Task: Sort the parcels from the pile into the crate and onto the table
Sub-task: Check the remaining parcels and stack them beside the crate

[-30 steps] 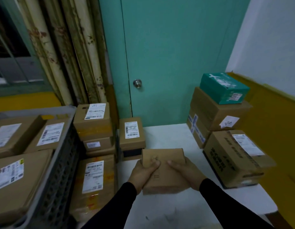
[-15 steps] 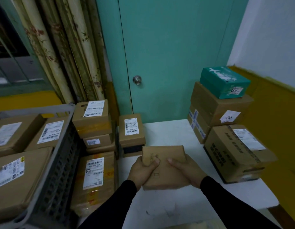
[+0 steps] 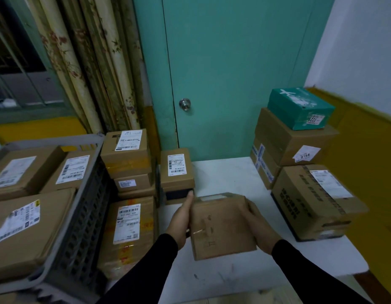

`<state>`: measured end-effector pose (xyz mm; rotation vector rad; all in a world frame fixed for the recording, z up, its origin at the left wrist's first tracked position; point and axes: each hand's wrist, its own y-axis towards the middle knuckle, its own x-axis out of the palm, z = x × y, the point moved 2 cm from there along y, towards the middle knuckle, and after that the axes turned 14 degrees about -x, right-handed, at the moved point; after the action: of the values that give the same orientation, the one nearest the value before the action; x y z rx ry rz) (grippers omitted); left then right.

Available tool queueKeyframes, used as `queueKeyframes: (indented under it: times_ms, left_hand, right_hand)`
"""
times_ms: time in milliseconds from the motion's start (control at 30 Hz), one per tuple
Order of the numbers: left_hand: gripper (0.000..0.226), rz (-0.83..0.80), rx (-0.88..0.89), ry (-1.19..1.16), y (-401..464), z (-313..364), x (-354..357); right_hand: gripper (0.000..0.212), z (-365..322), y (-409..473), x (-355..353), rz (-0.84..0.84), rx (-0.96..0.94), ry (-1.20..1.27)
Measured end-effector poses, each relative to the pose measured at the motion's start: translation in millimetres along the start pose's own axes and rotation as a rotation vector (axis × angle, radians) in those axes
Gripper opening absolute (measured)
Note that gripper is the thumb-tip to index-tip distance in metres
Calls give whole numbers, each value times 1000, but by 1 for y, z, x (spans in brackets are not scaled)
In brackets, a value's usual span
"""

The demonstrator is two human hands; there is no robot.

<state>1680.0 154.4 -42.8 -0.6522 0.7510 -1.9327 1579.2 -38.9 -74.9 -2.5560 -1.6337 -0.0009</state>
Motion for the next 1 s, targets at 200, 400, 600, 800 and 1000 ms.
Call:
queueKeyframes:
  times_ms: [200,400,600,800,1000]
  left_hand:
    - [31,-65,-19,-21,5,-7,-1]
    - [83,-57,-60,-106,25,-14,-5]
    - [76,-1,109,49,19,-17,10]
    - [56,-3,178,41,18,-13,8]
    - [56,-6,197,32,11,-10,9]
  right_hand:
    - [66,-1,6,1,46,196,298]
    - [56,7,8,-6,-6,229,290]
    - [65,3,11,9,3,120,160]
    - [60,0,8,14,-12,76,155]
    - [56,-2,8,17,-10,46,115]
